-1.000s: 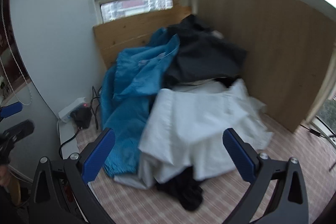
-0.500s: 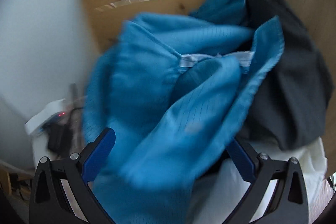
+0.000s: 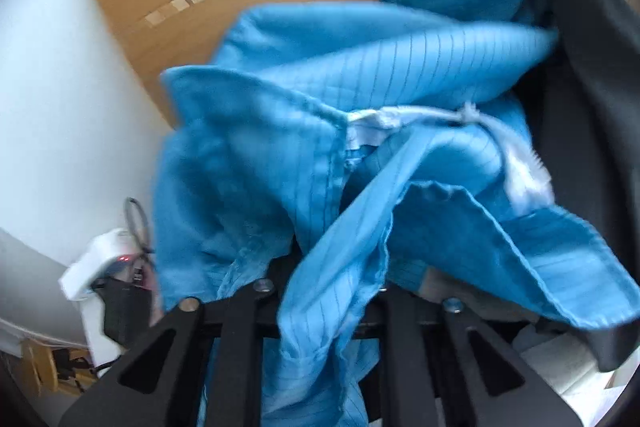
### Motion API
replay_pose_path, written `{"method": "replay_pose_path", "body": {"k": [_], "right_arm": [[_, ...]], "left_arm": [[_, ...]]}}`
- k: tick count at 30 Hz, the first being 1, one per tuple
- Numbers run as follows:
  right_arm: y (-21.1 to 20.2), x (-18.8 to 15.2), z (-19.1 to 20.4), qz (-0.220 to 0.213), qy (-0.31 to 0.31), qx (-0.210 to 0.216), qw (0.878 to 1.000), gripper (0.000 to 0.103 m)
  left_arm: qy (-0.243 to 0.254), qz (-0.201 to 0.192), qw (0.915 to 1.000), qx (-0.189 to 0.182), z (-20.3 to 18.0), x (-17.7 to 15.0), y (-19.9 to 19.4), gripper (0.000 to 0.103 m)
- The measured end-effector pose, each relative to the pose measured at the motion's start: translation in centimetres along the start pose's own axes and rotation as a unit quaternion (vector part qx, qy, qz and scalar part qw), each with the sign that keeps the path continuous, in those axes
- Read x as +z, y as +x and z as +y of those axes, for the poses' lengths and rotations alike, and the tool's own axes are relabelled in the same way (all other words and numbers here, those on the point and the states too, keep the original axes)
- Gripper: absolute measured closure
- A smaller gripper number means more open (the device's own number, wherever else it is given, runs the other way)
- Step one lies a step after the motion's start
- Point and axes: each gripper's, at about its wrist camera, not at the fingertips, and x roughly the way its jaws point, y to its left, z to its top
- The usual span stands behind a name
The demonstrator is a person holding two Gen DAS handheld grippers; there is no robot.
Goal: Fold clothes
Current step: 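Grasp the blue striped coat with the right gripper and lift it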
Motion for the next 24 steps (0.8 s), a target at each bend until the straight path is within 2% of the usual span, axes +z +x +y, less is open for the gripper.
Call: {"method": "replay_pose_path", "body": {"k": [3,8,11,16,19,24], "right_arm": [[-4.3,1.2,0.3,-0.041,0.006,0.033,0.999,0.097],[-15.0,4.7,1.5,-0.150,-0.005,0.057,0.987,0.098],[-21.7,6.8,3.0,-0.221,-0.017,0.064,0.973,0.098],[-33.6,9.4,4.5,-0.324,-0.023,0.069,0.943,0.098],[-39.2,11.0,4.7,-0.358,-0.021,0.063,0.932,0.098],[-46.4,8.8,4.1,-0.392,-0.012,0.049,0.919,0.098]], "left_arm": [[0.002,-0.003,1.0000,-0.002,0.1,0.1,-0.1,0.001],[0.003,-0.004,1.0000,-0.008,0.1,0.4,-0.2,0.001],[0.003,-0.011,0.9999,-0.010,-0.1,0.6,-0.7,0.001],[0.005,-0.023,0.9996,-0.016,-0.4,0.8,-1.8,0.001],[0.010,-0.035,0.9991,-0.022,-0.6,0.7,-2.8,0.001],[0.026,-0.051,0.9977,-0.037,-1.6,0.9,-4.0,0.001]]}}
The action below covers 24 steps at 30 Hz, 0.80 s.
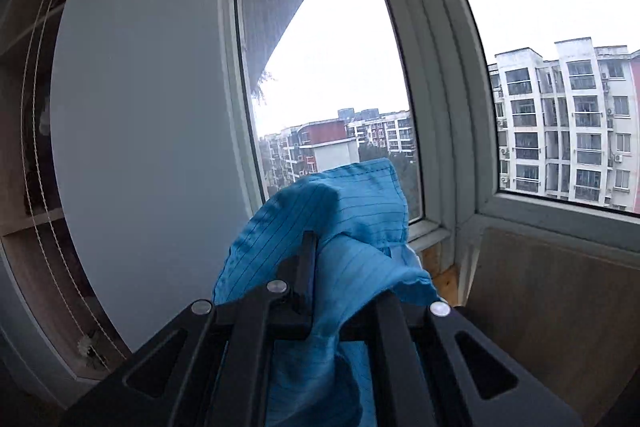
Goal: Fold clothes
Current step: 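Grasp the blue striped coat with the right gripper and lift it, then carry the blue coat with the right gripper and spread it on the mat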
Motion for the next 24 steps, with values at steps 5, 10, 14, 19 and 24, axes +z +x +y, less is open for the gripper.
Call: {"method": "replay_pose_path", "body": {"k": [5,10,14,19,24], "right_arm": [[-3.5,2.8,2.3,-0.007,-0.009,-0.017,1.000,0.098],[-6.0,6.9,5.0,-0.032,-0.026,-0.032,0.999,0.098],[-8.1,10.9,7.0,-0.054,-0.037,-0.040,0.997,0.098],[-15.1,15.2,9.4,-0.102,-0.059,-0.090,0.989,0.098],[-22.4,17.3,9.6,-0.099,-0.073,-0.184,0.975,0.098]], "left_arm": [[0.002,-0.010,0.9998,-0.019,-0.6,0.2,-0.8,0.001],[0.016,-0.021,0.9993,-0.025,-1.1,0.0,-2.1,0.001],[0.016,-0.028,0.9989,-0.034,-1.1,0.0,-3.1,0.001],[0.030,-0.039,0.9977,-0.046,-1.9,0.6,-4.0,0.001],[0.065,-0.050,0.9927,-0.088,-4.9,1.6,-4.2,0.001]]}}
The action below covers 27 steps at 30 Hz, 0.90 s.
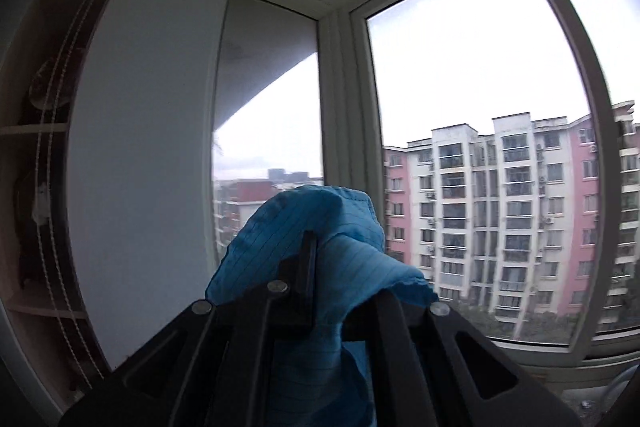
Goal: Fold clothes
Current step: 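Carry the blue coat with the right gripper and spread it on the mat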
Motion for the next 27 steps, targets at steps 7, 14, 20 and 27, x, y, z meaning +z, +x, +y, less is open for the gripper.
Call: {"method": "replay_pose_path", "body": {"k": [7,14,20,27], "right_arm": [[-5.4,-12.0,-16.1,0.133,0.029,-0.170,0.976,0.098],[-13.5,-34.2,-31.5,0.321,0.133,-0.310,0.885,0.098],[-22.2,-52.3,-43.3,0.477,0.271,-0.375,0.747,0.095],[-29.3,-53.9,-46.4,0.471,0.381,-0.325,0.726,0.078]], "left_arm": [[0.069,0.016,0.9945,-0.077,-7.1,0.8,3.2,0.001],[0.148,0.057,0.9784,-0.132,-16.2,-0.5,6.3,0.001],[0.200,0.094,0.9615,-0.164,-23.5,-2.4,7.7,0.001],[0.223,0.143,0.9475,-0.180,-29.6,-5.3,9.3,0.001]]}}
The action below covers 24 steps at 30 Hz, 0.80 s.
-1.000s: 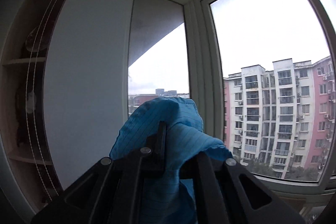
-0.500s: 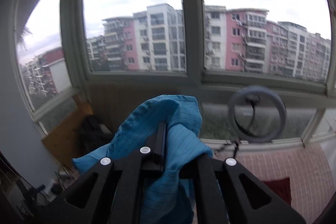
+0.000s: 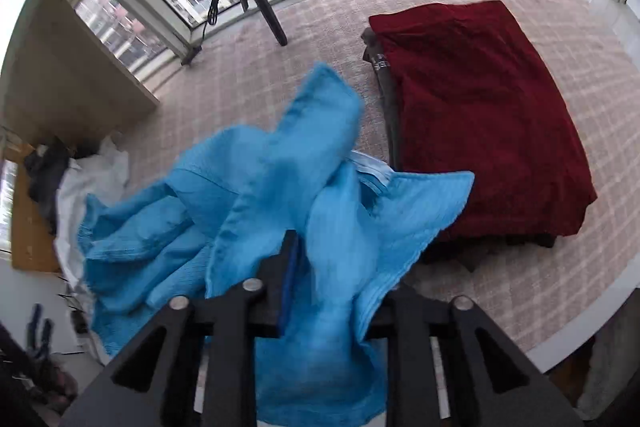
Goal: Fold clothes
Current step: 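Carry the blue coat with the right gripper and spread it on the mat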
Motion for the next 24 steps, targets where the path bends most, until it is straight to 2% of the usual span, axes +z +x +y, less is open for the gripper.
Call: {"method": "replay_pose_path", "body": {"k": [5,8,9,10,11,12,13,16,20,24], "right_arm": [[-0.7,-1.2,-1.4,-0.031,-0.072,-0.058,0.995,0.066],[-2.8,-3.3,-2.0,-0.075,-0.090,-0.119,0.986,0.064],[-3.8,-3.9,-2.2,-0.093,-0.098,-0.117,0.984,0.064],[-4.5,-4.3,-2.1,-0.105,-0.116,-0.092,0.983,0.063],[-5.0,-4.8,-1.7,-0.112,-0.136,-0.071,0.982,0.059],[-4.9,-5.1,-1.1,-0.115,-0.160,-0.068,0.978,0.056],[-4.7,-5.2,-0.6,-0.119,-0.184,-0.081,0.972,0.052],[-3.0,-5.4,-0.1,-0.138,-0.268,-0.105,0.948,0.052],[0.1,-4.9,-0.4,-0.114,-0.331,-0.076,0.934,0.052],[2.1,-4.8,-0.3,-0.103,-0.394,-0.066,0.911,0.052]], "left_arm": [[0.009,0.022,0.9997,-0.003,-3.9,0.0,1.9,0.001],[0.020,0.025,0.9994,-0.010,-6.8,0.3,2.7,0.001],[0.027,0.028,0.9992,-0.012,-8.0,0.4,3.1,0.001],[0.034,0.029,0.9989,-0.012,-9.2,0.7,3.5,0.001],[0.042,0.028,0.9986,-0.011,-10.6,0.9,3.8,0.001],[0.049,0.027,0.9983,-0.013,-11.9,1.2,4.0,0.001],[0.055,0.026,0.9980,-0.017,-13.2,1.5,4.2,0.001],[0.061,0.021,0.9976,-0.023,-16.4,2.3,4.6,0.001],[0.059,0.020,0.9980,-0.010,-18.4,2.4,4.6,0.001],[0.043,0.039,0.9982,0.018,-17.9,1.8,4.9,0.001]]}}
